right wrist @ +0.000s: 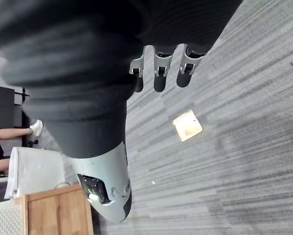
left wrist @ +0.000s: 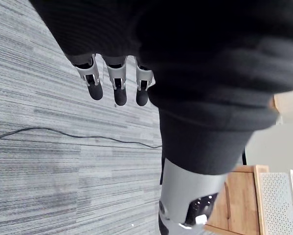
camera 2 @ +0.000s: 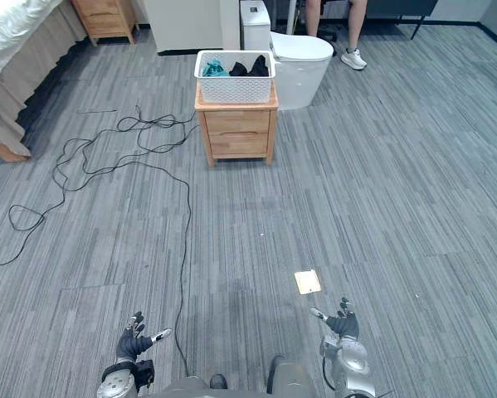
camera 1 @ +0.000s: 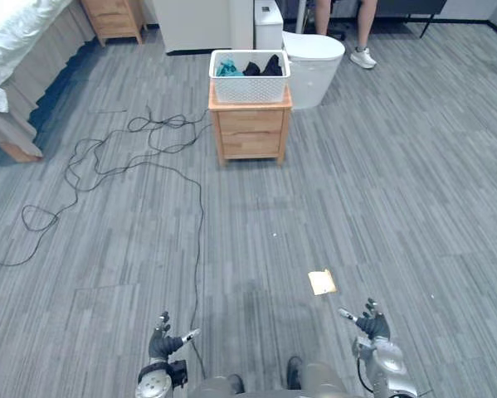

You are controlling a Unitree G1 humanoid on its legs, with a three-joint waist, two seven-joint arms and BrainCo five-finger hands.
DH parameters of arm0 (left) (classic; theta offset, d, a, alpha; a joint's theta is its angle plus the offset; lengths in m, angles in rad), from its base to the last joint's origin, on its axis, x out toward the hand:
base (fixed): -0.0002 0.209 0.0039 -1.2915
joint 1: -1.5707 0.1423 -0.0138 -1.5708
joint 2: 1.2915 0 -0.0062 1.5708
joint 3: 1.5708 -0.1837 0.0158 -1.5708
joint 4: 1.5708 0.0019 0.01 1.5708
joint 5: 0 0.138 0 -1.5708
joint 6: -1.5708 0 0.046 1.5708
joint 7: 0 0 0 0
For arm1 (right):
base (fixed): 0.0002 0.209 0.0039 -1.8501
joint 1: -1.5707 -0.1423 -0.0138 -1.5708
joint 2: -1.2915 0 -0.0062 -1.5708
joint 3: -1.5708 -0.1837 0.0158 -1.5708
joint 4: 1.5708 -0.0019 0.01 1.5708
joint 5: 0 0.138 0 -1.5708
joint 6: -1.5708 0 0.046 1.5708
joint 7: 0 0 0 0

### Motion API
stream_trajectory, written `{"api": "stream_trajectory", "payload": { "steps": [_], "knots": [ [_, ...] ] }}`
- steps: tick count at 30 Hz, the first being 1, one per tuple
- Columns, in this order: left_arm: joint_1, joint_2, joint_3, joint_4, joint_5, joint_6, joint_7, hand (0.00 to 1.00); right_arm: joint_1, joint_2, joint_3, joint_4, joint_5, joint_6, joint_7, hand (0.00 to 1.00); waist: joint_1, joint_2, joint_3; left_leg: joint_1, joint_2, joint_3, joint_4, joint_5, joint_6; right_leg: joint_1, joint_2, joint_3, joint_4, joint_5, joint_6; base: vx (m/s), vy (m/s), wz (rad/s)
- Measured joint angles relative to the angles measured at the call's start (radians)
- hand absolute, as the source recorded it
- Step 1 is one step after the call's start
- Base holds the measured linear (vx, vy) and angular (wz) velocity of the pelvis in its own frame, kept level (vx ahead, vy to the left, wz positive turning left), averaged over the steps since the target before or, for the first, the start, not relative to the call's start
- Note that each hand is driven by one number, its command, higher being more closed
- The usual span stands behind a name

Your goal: Pick up the laundry basket with both hands and put the clothes into the washing machine.

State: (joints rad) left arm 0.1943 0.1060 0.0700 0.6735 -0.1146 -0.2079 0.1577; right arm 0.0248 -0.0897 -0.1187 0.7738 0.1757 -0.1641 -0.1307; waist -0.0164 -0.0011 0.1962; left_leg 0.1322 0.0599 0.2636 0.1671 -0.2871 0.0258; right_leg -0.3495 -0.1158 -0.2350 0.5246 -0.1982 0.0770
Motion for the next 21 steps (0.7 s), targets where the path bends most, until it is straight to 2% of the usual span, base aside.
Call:
{"api": "stream_trajectory", "payload": {
  "steps": [1, 2, 3, 4, 5, 6, 7, 8, 9, 11, 12, 13, 14, 15, 18, 19, 20, 21],
  "knots": [
    [-0.008, 0.002, 0.000, 0.000, -0.001, 0.000, 0.000, 0.00, -0.001, 0.000, 0.000, -0.014, 0.000, -0.001, 0.000, 0.00, 0.000, 0.001, 0.006, 0.015, 0.009, -0.002, -0.011, -0.002, -0.005, -0.014, 0.011, -0.006, -0.042, 0.007, 0.002, 0.34, -0.044, 0.13],
    [-0.025, 0.007, 0.000, 0.002, -0.001, 0.001, 0.000, 0.00, -0.010, -0.002, 0.001, -0.032, -0.001, -0.003, 0.000, 0.00, -0.005, 0.002, 0.017, 0.043, 0.023, -0.010, -0.037, 0.005, -0.021, -0.035, 0.033, -0.006, -0.152, 0.053, 0.001, 0.47, -0.086, 0.28],
    [-0.035, 0.006, -0.002, 0.003, -0.001, 0.001, 0.001, 0.00, -0.013, -0.007, 0.001, -0.050, -0.001, -0.004, -0.001, 0.00, -0.023, -0.001, 0.021, 0.077, 0.031, -0.021, -0.068, 0.005, -0.048, -0.049, 0.051, -0.002, -0.261, 0.116, 0.001, 0.41, -0.097, 0.35],
    [-0.039, 0.006, -0.002, 0.004, -0.001, 0.001, 0.002, 0.00, -0.012, -0.010, 0.002, -0.056, -0.001, -0.006, -0.001, 0.00, -0.028, -0.005, 0.021, 0.094, 0.031, -0.025, -0.078, -0.001, -0.063, -0.053, 0.052, 0.010, -0.287, 0.147, -0.004, 0.56, -0.148, 0.43],
    [-0.041, 0.010, -0.002, 0.008, 0.000, 0.001, 0.003, 0.00, -0.006, -0.021, 0.002, -0.057, -0.002, -0.007, -0.001, 0.00, -0.031, -0.007, 0.024, 0.135, 0.035, -0.041, -0.083, -0.025, -0.102, -0.060, 0.046, 0.033, -0.275, 0.227, -0.045, 0.69, -0.229, 0.43],
    [-0.053, -0.003, -0.012, 0.014, 0.001, 0.001, 0.003, 0.00, -0.001, -0.036, 0.005, -0.054, -0.003, -0.005, 0.000, 0.00, -0.028, 0.005, 0.026, 0.138, 0.059, -0.060, -0.027, -0.038, -0.128, -0.076, 0.050, 0.016, -0.164, 0.217, -0.094, 0.68, -0.252, 0.43],
    [-0.054, -0.005, -0.027, 0.016, 0.002, 0.001, 0.001, 0.00, -0.001, -0.037, 0.013, -0.054, -0.004, -0.005, 0.000, 0.00, -0.026, 0.015, 0.030, 0.099, 0.083, -0.067, 0.084, -0.027, -0.148, -0.074, 0.051, 0.007, -0.117, 0.164, -0.108, 0.67, -0.314, 0.35],
    [-0.055, -0.012, -0.031, 0.022, 0.002, 0.001, -0.001, 0.00, 0.000, -0.037, 0.020, -0.056, -0.011, -0.004, 0.001, 0.00, -0.026, 0.022, 0.035, 0.030, 0.117, -0.073, 0.249, 0.003, -0.189, -0.050, 0.054, -0.008, -0.104, 0.123, -0.117, 0.61, -0.310, 0.27],
    [-0.055, -0.031, -0.023, 0.026, 0.002, 0.002, -0.001, 0.00, 0.001, -0.036, 0.024, -0.063, -0.013, -0.003, 0.003, 0.00, -0.022, 0.046, 0.049, -0.089, 0.181, -0.095, 0.548, 0.109, -0.184, 0.018, 0.084, -0.025, -0.126, 0.093, -0.135, 0.62, -0.311, 0.18],
    [-0.043, -0.041, -0.019, 0.026, 0.001, 0.004, -0.003, 0.00, -0.001, -0.029, 0.044, -0.072, -0.012, -0.003, 0.001, 0.00, -0.013, 0.052, 0.056, -0.203, 0.246, -0.097, 0.842, 0.113, -0.182, 0.116, 0.120, -0.033, -0.162, 0.065, -0.160, 0.56, -0.212, -0.01],
    [-0.043, -0.045, -0.020, 0.025, 0.001, 0.004, -0.003, 0.00, 0.000, -0.010, 0.046, -0.100, -0.009, -0.006, 0.000, 0.00, -0.001, 0.040, 0.069, -0.265, 0.263, -0.087, 0.964, 0.099, -0.160, 0.208, 0.132, -0.030, -0.203, 0.054, -0.175, 0.69, -0.192, -0.10],
    [-0.043, -0.047, -0.021, 0.015, 0.001, 0.003, -0.004, 0.00, 0.001, 0.010, 0.041, -0.135, -0.007, -0.011, -0.001, 0.00, 0.015, 0.013, 0.078, -0.337, 0.262, -0.036, 0.992, 0.081, -0.130, 0.309, 0.133, -0.014, -0.272, 0.050, -0.181, 0.67, -0.169, -0.06],
    [-0.043, -0.047, -0.021, 0.013, 0.001, 0.003, -0.004, 0.00, 0.000, 0.014, 0.041, -0.139, -0.007, -0.013, -0.001, 0.00, 0.020, 0.010, 0.077, -0.353, 0.260, -0.027, 0.985, 0.078, -0.126, 0.323, 0.133, -0.011, -0.287, 0.050, -0.181, 0.51, -0.107, -0.16],
    [-0.043, -0.047, -0.021, 0.000, 0.000, 0.001, -0.004, 0.00, -0.001, 0.019, 0.040, -0.154, -0.007, -0.020, -0.001, 0.00, 0.034, -0.002, 0.076, -0.421, 0.247, 0.000, 0.928, 0.065, -0.105, 0.383, 0.133, 0.002, -0.352, 0.045, -0.174, 0.50, -0.059, -0.21],
    [-0.040, -0.045, -0.020, -0.005, 0.001, 0.002, -0.003, 0.00, -0.035, 0.020, 0.041, -0.134, -0.008, -0.022, -0.002, 0.00, 0.062, -0.015, 0.089, -0.542, 0.167, -0.004, 0.557, 0.068, -0.098, 0.491, 0.116, 0.032, -0.452, 0.018, -0.132, 0.50, 0.050, -0.27],
    [-0.043, -0.047, -0.018, -0.013, -0.001, 0.001, -0.003, 0.00, -0.040, 0.018, 0.038, -0.118, -0.008, -0.022, -0.002, 0.00, 0.070, -0.020, 0.092, -0.545, 0.114, -0.046, 0.315, 0.109, -0.134, 0.536, 0.101, 0.041, -0.479, 0.004, -0.113, 0.52, 0.149, -0.25],
    [-0.041, -0.050, -0.019, -0.016, 0.000, 0.001, -0.002, 0.00, -0.038, 0.014, 0.037, -0.111, -0.008, -0.023, -0.002, 0.00, 0.080, -0.012, 0.085, -0.531, 0.095, -0.063, 0.188, 0.149, -0.134, 0.553, 0.102, 0.045, -0.493, -0.001, -0.104, 0.53, 0.193, -0.47],
    [-0.037, -0.051, -0.020, -0.016, 0.000, 0.000, -0.001, 0.00, -0.033, 0.003, 0.040, -0.088, -0.010, -0.023, -0.003, 0.00, 0.093, 0.000, 0.078, -0.524, 0.093, -0.086, 0.101, 0.254, -0.114, 0.591, 0.103, 0.065, -0.507, -0.037, -0.067, 0.43, 0.191, -0.51]
  ]
}}
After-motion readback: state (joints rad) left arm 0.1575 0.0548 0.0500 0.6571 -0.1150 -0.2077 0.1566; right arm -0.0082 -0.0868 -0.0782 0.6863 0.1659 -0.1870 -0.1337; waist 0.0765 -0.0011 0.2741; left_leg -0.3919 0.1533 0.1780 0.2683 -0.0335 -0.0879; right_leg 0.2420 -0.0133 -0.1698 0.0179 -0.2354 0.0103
